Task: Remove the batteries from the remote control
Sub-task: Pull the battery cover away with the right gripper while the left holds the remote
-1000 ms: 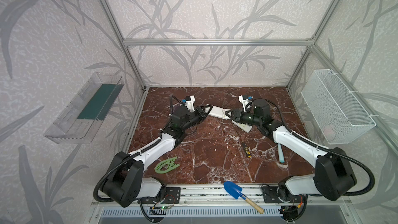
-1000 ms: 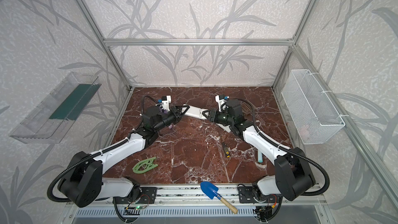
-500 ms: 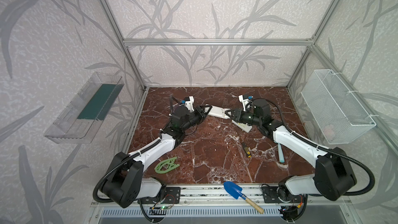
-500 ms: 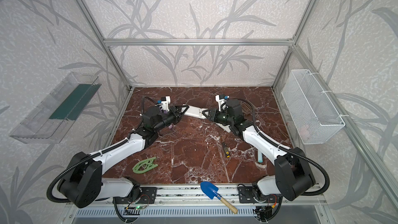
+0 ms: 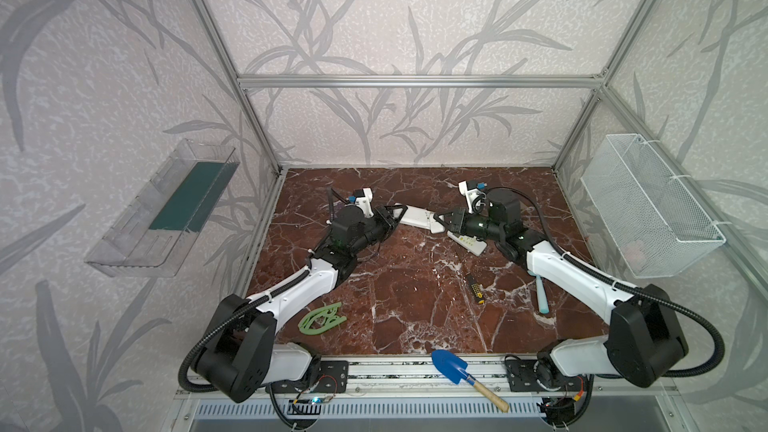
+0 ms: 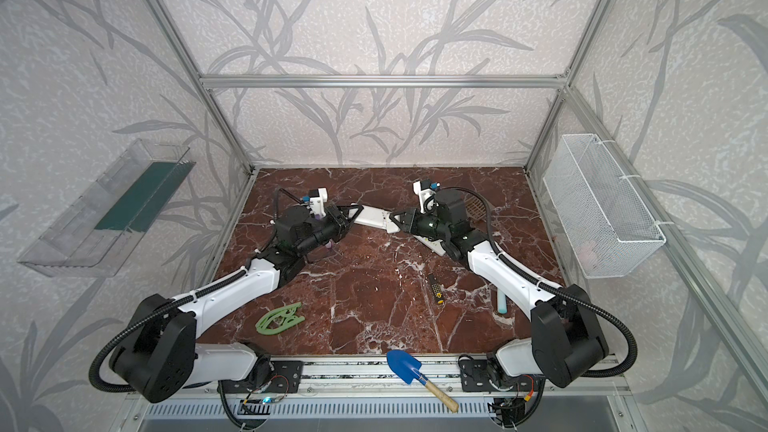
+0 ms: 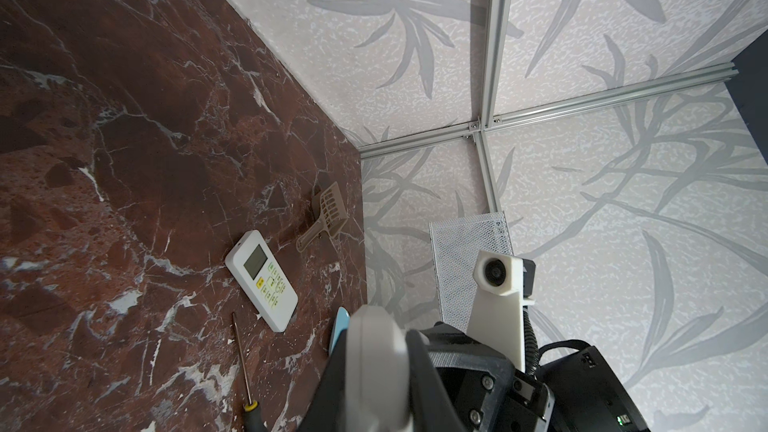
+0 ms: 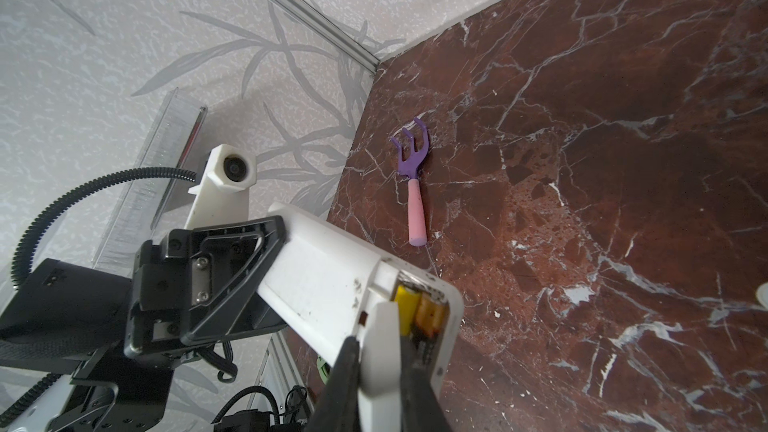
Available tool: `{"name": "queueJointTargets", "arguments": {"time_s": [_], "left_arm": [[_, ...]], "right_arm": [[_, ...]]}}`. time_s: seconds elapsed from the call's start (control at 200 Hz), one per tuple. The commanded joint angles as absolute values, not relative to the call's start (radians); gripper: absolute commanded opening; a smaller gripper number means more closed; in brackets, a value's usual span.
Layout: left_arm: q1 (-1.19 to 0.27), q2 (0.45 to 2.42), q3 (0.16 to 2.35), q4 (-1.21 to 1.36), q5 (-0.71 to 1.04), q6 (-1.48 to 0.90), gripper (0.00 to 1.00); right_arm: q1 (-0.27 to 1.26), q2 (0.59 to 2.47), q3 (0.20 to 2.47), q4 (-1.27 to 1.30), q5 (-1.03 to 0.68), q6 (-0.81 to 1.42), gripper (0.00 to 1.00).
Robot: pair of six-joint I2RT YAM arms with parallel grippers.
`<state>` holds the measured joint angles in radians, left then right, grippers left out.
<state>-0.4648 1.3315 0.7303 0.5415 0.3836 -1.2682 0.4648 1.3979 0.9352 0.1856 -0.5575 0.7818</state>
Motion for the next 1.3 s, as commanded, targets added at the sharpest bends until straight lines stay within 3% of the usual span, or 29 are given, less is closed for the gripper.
{"name": "queueJointTargets", "arguments": {"time_s": [0.0,0.08,0.515,0.93,1.08,1.295], "left_arm": [[-0.469,1.320,0.737,0.597,0.387,-1.293,0.00],[-0.469,1.322,0.740,0.598,0.388,-1.295,0.00],[-0.451,1.295,0.724,0.439,0.326,-1.195,0.00],[-0.446,1.283,0.694,0.367,0.336,-1.006,0.00],[-0.459,1.304,0.675,0.427,0.362,-0.996,0.00],[-0.468,1.344,0.667,0.468,0.369,-1.011,0.00]], "right_arm": [[0.470,1.406,0.956,0.192,-0.561,0.776,0.09],[0.472,1.414,0.953,0.207,-0.565,0.784,0.00],[0.455,1.399,0.980,0.114,-0.508,0.703,0.00],[0.344,1.378,0.944,-0.275,-0.048,0.447,0.00],[0.286,1.416,0.898,-0.319,0.040,0.431,0.00],[0.307,1.475,0.877,-0.362,0.034,0.419,0.00]]}}
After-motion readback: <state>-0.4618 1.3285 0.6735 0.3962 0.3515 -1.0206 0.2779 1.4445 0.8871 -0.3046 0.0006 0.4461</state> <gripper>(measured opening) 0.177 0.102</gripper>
